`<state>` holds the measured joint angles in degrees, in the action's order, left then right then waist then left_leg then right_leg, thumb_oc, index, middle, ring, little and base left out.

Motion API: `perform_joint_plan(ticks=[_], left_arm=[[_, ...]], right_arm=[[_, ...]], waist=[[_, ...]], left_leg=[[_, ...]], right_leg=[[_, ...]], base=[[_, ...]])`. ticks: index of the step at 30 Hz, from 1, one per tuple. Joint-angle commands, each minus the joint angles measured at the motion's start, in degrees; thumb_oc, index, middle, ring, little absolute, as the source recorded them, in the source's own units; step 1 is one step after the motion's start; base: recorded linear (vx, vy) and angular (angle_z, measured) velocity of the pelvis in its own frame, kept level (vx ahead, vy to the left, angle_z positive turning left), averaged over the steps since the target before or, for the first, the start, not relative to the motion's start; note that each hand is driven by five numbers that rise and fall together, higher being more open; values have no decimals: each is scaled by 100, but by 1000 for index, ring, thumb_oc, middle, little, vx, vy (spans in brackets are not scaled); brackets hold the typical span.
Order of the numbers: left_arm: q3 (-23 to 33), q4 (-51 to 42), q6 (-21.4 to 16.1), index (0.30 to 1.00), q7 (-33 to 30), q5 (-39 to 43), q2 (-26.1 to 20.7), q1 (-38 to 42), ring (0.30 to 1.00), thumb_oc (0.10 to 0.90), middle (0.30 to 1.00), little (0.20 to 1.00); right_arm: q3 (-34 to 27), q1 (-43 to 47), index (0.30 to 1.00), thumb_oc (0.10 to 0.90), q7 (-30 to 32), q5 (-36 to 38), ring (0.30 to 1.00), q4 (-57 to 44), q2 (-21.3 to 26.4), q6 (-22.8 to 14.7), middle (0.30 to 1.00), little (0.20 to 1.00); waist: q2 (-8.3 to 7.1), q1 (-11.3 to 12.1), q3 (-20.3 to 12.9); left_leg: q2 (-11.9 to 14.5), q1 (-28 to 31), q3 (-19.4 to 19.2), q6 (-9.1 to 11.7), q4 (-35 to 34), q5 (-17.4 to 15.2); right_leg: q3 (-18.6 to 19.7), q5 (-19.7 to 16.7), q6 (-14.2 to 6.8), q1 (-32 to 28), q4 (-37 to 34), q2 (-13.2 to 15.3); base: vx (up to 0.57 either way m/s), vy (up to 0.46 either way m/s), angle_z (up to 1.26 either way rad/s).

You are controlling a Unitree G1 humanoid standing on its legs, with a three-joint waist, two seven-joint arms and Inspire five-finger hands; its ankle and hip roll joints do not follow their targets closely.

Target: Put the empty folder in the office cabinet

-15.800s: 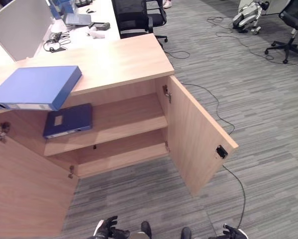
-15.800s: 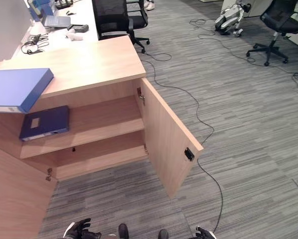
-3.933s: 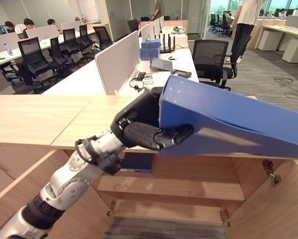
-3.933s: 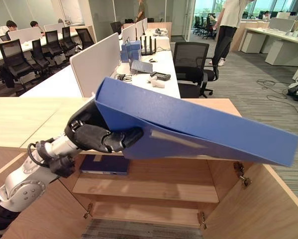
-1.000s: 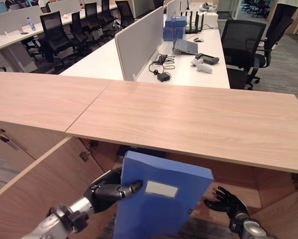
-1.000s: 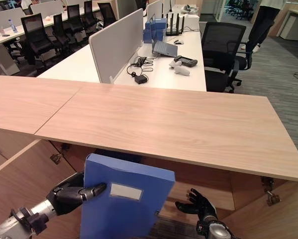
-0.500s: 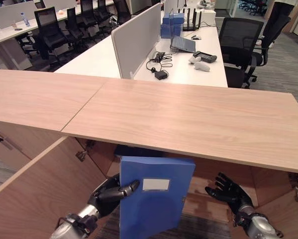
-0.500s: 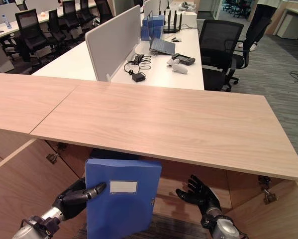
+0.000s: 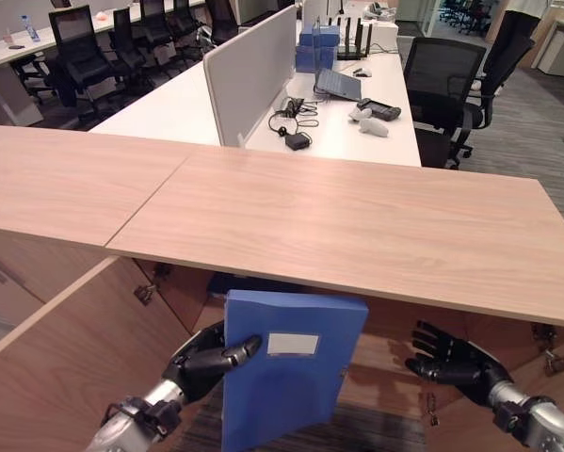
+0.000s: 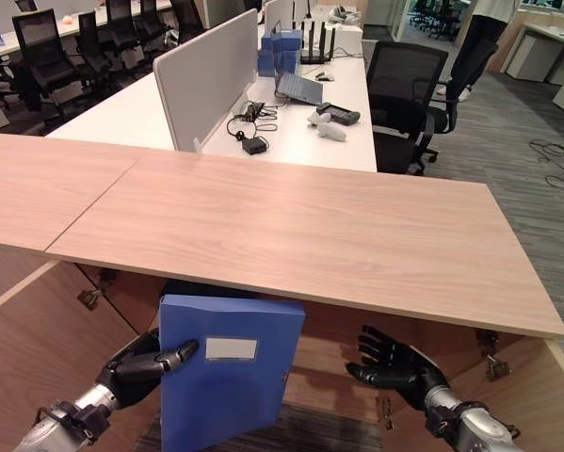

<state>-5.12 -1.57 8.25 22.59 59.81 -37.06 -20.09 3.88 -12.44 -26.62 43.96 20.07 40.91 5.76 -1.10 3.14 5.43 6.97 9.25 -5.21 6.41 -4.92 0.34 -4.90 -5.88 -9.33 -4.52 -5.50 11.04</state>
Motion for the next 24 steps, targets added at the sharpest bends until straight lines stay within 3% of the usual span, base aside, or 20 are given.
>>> perform_joint_plan(ticks=[1,10,13,21,24], left_arm=[[355,-172,-798,300,453,206,-53,952,300,400,300,300],[-11,3,-861,300,357,155,668,1395,300,400,300,300],[-346,-51,-819,300,338,77,956,1618,300,400,300,300],[-683,-155,-727,300,333,4,1232,1660,300,400,300,300],[-780,-190,-727,300,362,26,1231,1708,300,400,300,300]], right_arm=[[4,681,900,800,-341,646,900,-610,441,-228,900,900],[789,1137,900,800,-375,735,900,-1057,-324,-215,900,900],[1076,1443,900,800,-208,769,900,-1133,-986,-361,900,900],[1600,1757,900,800,-86,924,900,-1217,-1781,-463,900,900],[1787,1823,900,800,-134,986,900,-1320,-1806,-451,900,900]], waist=[[-19,-62,34],[-2,-83,-14],[13,-92,-40],[26,-94,-70],[28,-101,-65]], left_leg=[[-308,51,-138,-223,-8,-328],[-270,42,-147,-236,-8,-312],[-265,65,-141,-246,-8,-339],[-251,116,-162,-264,-8,-363],[-252,117,-164,-263,-8,-362]], right_leg=[[38,773,-64,-376,305,-162],[67,830,-2,-352,335,-211],[75,863,26,-396,322,-228],[109,887,64,-427,316,-250],[102,887,67,-430,314,-250]], base=[[0,0,0],[1,0,0],[14,-8,-3],[3,-1,0],[2,1,-1]])
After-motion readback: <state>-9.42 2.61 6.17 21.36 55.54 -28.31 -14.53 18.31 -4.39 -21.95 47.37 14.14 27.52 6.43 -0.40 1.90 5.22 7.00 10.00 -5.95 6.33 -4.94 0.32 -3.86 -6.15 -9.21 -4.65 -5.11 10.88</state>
